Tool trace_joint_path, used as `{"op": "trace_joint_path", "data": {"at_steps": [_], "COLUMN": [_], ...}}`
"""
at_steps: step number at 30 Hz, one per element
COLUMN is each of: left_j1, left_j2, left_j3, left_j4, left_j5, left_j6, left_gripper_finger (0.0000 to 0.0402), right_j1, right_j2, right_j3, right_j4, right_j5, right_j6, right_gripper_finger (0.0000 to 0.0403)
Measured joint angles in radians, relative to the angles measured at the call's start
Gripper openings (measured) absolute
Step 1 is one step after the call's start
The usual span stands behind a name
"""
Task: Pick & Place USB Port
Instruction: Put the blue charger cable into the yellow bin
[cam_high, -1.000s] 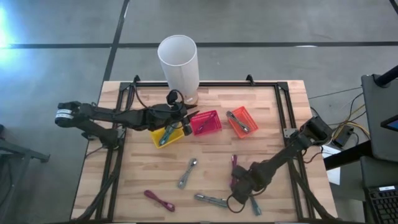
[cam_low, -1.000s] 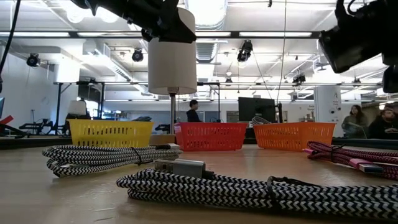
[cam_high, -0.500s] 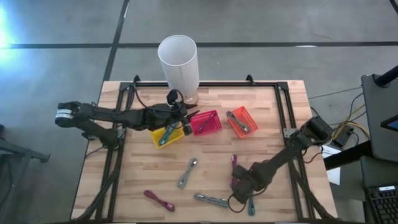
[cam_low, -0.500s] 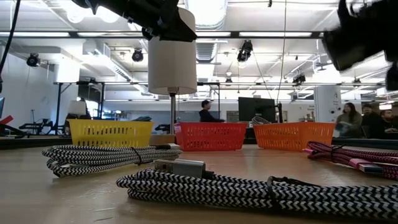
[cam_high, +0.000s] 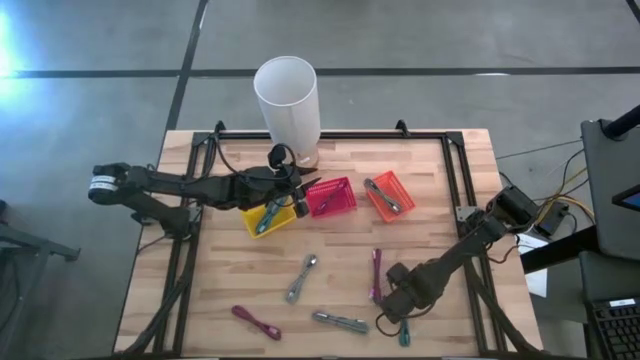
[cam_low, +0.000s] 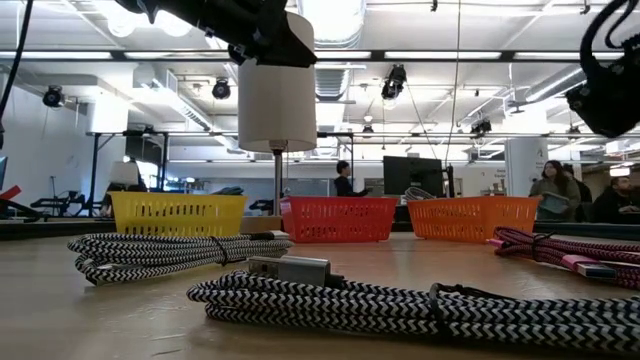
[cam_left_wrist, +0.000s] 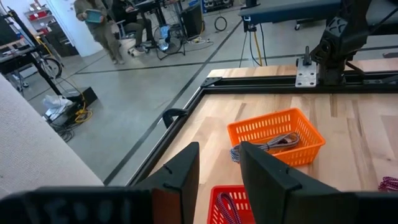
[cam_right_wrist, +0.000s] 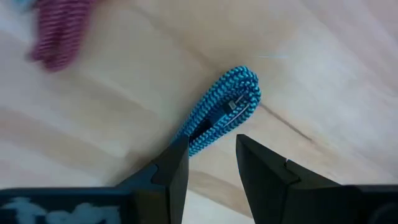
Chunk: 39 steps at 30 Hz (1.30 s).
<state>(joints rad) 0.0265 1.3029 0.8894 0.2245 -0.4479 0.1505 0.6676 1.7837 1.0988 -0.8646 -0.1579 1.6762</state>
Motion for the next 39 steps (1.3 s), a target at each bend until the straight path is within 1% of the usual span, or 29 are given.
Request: {"op": "trace_joint_path", "data": {"at_steps": [6, 11, 16, 19, 22, 27, 29, 31, 36, 39], "left_j1": [0.000, 0.000, 0.000, 0.000, 0.000, 0.000, 0.000, 0.000, 0.000, 0.000], "left_j2": [0.000, 0.000, 0.000, 0.000, 0.000, 0.000, 0.000, 0.000, 0.000, 0.000], "left_j3": [0.000, 0.000, 0.000, 0.001, 0.002, 0.002, 0.002, 0.002, 0.002, 0.002], "left_j4": [0.000, 0.000, 0.000, -0.001, 0.000, -0.001, 0.000, 0.000, 0.000, 0.000], "left_j5": [0.007, 0.007, 0.007, 0.007, 0.007, 0.007, 0.007, 0.007, 0.006, 0.006], "left_j6": [0.000, 0.000, 0.000, 0.000, 0.000, 0.000, 0.000, 0.000, 0.000, -0.001], "left_gripper_finger": [0.0122, 0.0122, 0.0122, 0.0122, 0.0122, 0.0122, 0.0122, 0.0122, 0.0122, 0.0122], "right_j1": [0.002, 0.002, 0.002, 0.002, 0.003, 0.001, 0.002, 0.002, 0.002, 0.002], "right_j2": [-0.010, -0.010, -0.014, -0.018, -0.017, -0.017, -0.017, -0.018, -0.062, -0.122], "right_j3": [-0.042, -0.085, -0.115, -0.114, -0.099, -0.094, -0.094, -0.094, -0.089, -0.072], "right_j4": [0.043, 0.125, 0.162, 0.192, 0.212, 0.224, 0.224, 0.224, 0.212, 0.210], "right_j5": [-0.001, -0.002, -0.003, -0.001, 0.023, 0.031, 0.033, 0.039, 0.112, 0.219], "right_j6": [0.047, 0.057, 0.038, -0.068, -0.197, -0.206, -0.207, -0.205, -0.192, -0.240], "right_gripper_finger": [0.0128, 0.0127, 0.0125, 0.0108, 0.0077, 0.0025, 0.0018, 0.0019, 0.0024, 0.0024]}}
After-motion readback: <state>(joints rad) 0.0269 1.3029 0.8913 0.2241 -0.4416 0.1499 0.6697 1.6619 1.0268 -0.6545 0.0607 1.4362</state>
